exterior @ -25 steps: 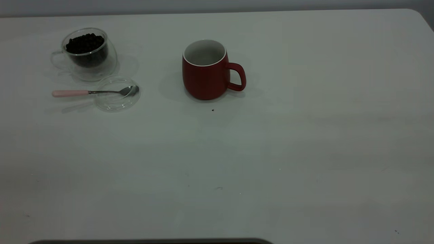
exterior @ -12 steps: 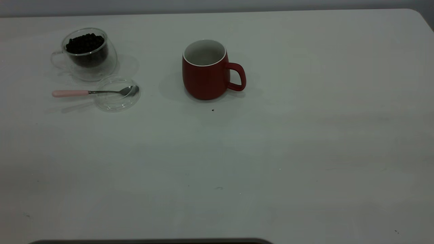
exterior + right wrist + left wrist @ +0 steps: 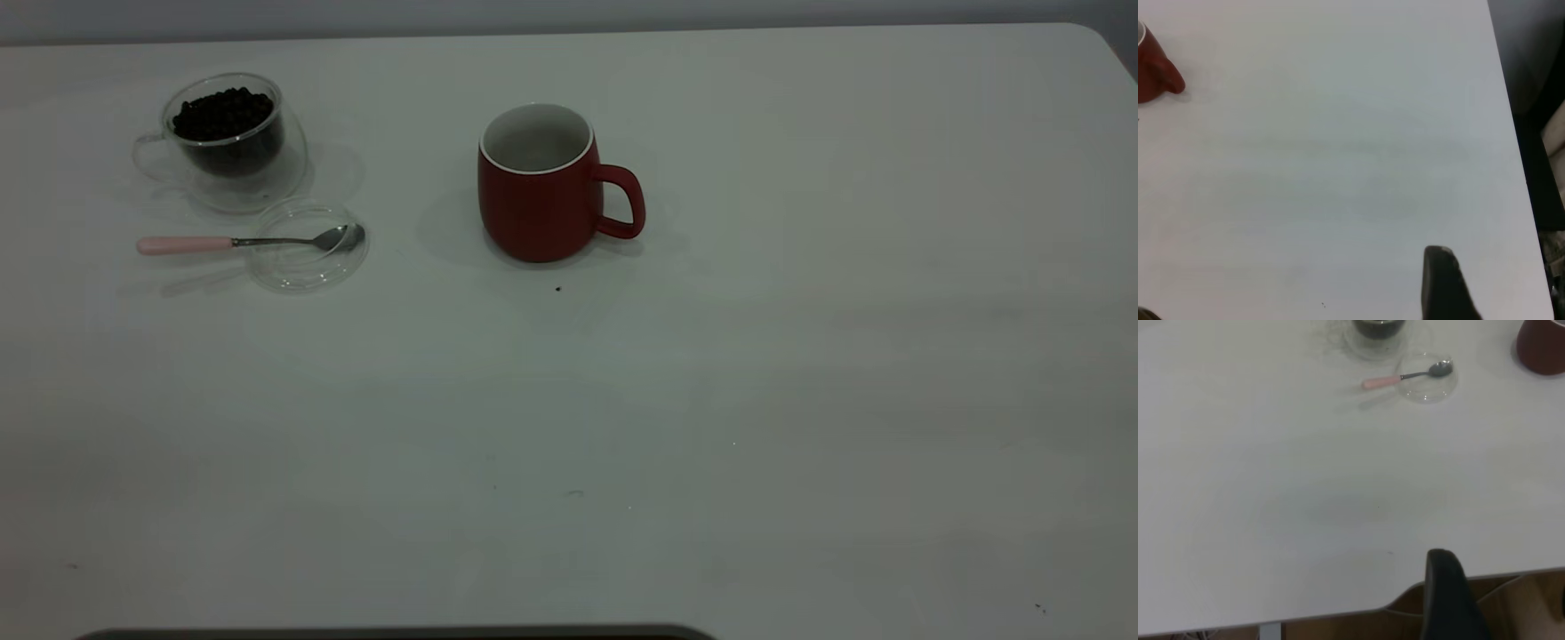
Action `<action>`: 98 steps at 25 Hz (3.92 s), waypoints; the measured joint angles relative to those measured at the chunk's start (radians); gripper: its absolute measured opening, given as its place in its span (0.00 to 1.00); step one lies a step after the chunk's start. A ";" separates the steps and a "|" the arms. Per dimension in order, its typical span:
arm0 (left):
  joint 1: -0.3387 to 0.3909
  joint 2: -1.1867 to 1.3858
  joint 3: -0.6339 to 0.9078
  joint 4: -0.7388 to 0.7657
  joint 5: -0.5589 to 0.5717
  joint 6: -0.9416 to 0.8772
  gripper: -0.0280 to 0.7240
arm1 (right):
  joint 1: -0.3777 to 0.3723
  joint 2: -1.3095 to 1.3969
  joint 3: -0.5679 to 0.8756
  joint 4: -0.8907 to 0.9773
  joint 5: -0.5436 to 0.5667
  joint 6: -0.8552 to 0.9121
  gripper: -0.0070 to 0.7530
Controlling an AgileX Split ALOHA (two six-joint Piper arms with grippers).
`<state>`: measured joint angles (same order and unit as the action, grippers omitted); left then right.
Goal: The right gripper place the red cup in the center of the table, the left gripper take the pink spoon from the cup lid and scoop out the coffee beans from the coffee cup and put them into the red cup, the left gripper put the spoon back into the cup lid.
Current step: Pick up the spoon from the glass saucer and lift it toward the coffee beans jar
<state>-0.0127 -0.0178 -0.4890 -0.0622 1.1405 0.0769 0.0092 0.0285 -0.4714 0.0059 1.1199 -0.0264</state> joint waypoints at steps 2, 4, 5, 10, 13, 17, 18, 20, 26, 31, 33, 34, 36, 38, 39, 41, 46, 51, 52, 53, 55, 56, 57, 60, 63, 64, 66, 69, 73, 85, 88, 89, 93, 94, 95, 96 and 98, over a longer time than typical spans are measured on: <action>0.000 0.000 0.000 0.000 0.000 -0.011 0.66 | 0.000 0.000 0.000 0.000 0.000 0.000 0.59; 0.000 0.004 -0.001 0.000 -0.008 -0.042 0.66 | 0.000 0.000 0.000 0.000 0.000 0.000 0.59; 0.000 0.020 -0.007 0.000 -0.019 -0.063 0.66 | 0.000 0.000 0.000 0.000 0.000 0.000 0.59; 0.000 0.277 -0.015 0.000 -0.136 -0.117 0.66 | 0.000 0.000 0.000 0.000 0.000 0.000 0.59; 0.000 0.495 -0.016 -0.010 -0.261 -0.126 0.66 | 0.000 0.000 0.000 0.000 0.000 0.000 0.59; 0.000 0.770 -0.016 -0.015 -0.473 -0.197 0.66 | 0.000 0.000 0.000 0.000 0.000 0.000 0.59; 0.000 0.825 -0.016 -0.015 -0.527 -0.209 0.66 | 0.000 0.000 0.000 0.000 0.000 0.000 0.59; 0.001 0.948 -0.017 -0.017 -0.612 -0.219 0.66 | 0.000 0.000 0.000 0.000 0.000 0.000 0.59; 0.096 1.270 -0.129 -0.019 -0.706 -0.212 0.66 | 0.000 0.000 0.000 0.000 0.000 0.000 0.59; 0.186 1.510 -0.291 -0.042 -0.708 -0.162 0.65 | 0.000 0.000 0.000 0.000 0.000 0.000 0.59; 0.211 1.599 -0.357 -0.066 -0.703 -0.120 0.65 | 0.000 0.000 0.000 0.000 0.000 0.000 0.59; 0.222 1.647 -0.384 -0.082 -0.700 -0.102 0.65 | 0.000 0.000 0.000 0.000 0.000 0.000 0.59; 0.253 1.732 -0.450 -0.133 -0.693 -0.057 0.65 | 0.000 0.000 0.000 0.000 0.000 0.000 0.59; 0.283 1.816 -0.514 -0.196 -0.673 0.002 0.65 | 0.000 0.000 0.000 0.000 0.000 0.000 0.59; 0.305 1.868 -0.551 -0.236 -0.651 0.060 0.65 | 0.000 0.000 0.000 0.000 0.000 0.000 0.59; 0.345 1.948 -0.623 -0.326 -0.588 0.178 0.65 | 0.000 0.000 0.000 0.000 0.000 0.000 0.59; 0.466 2.111 -0.726 -0.623 -0.444 0.559 0.65 | 0.000 0.000 0.000 0.000 0.000 0.000 0.59; 0.559 2.236 -0.730 -0.963 -0.273 0.939 0.65 | 0.000 0.000 0.000 0.000 0.000 0.000 0.59; 0.564 2.265 -0.730 -1.000 -0.253 0.984 0.65 | 0.000 0.000 0.000 0.000 0.000 0.000 0.59; 0.565 2.295 -0.731 -1.031 -0.249 1.031 0.65 | 0.000 0.000 0.000 0.000 0.001 0.000 0.59; 0.566 2.344 -0.733 -1.059 -0.251 1.110 0.65 | 0.000 0.000 0.000 0.000 0.001 0.000 0.59; 0.566 2.364 -0.733 -1.068 -0.251 1.143 0.65 | 0.000 0.000 0.000 0.000 0.001 0.000 0.59; 0.566 2.390 -0.733 -1.083 -0.247 1.176 0.65 | 0.000 0.000 0.000 0.000 0.001 0.000 0.59; 0.566 2.438 -0.736 -1.145 -0.223 1.213 0.67 | 0.000 0.000 0.000 0.000 0.001 0.000 0.59; 0.566 2.466 -0.736 -1.195 -0.210 1.246 0.74 | 0.000 0.000 0.000 0.000 0.001 0.000 0.59; 0.566 2.473 -0.736 -1.208 -0.209 1.250 0.78 | 0.000 0.000 0.000 0.000 0.001 0.000 0.59; 0.566 2.485 -0.736 -1.221 -0.209 1.253 0.84 | 0.000 0.000 0.000 0.000 0.001 0.000 0.59; 0.562 2.503 -0.736 -1.232 -0.208 1.254 0.88 | 0.000 0.000 0.000 0.000 0.001 0.000 0.59; 0.542 2.526 -0.737 -1.274 -0.209 1.264 0.88 | 0.000 0.000 0.000 0.000 0.001 0.000 0.59; 0.415 2.563 -0.739 -1.323 -0.284 1.312 0.83 | 0.000 0.000 0.000 0.000 0.001 0.000 0.59; 0.402 2.573 -0.739 -1.358 -0.293 1.336 0.83 | 0.000 0.000 0.000 0.000 0.001 0.000 0.59; 0.401 2.573 -0.739 -1.370 -0.296 1.341 0.83 | 0.000 0.000 0.000 0.000 0.001 0.000 0.59; 0.401 2.573 -0.740 -1.416 -0.298 1.355 0.83 | 0.000 0.000 0.000 0.000 0.001 0.000 0.59; 0.401 2.573 -0.741 -1.424 -0.299 1.356 0.83 | 0.000 0.000 0.000 0.000 0.001 0.000 0.59; 0.401 2.573 -0.741 -1.428 -0.299 1.356 0.83 | 0.000 0.000 0.000 0.000 0.001 0.000 0.59; 0.401 2.573 -0.742 -1.431 -0.299 1.358 0.83 | 0.000 0.000 0.000 0.000 0.001 0.000 0.59; 0.401 2.573 -0.742 -1.433 -0.300 1.358 0.83 | 0.000 0.000 0.000 0.000 0.001 0.000 0.59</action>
<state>0.3885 2.5552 -1.2313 -1.4957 0.8407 1.4346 0.0092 0.0285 -0.4714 0.0059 1.1210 -0.0264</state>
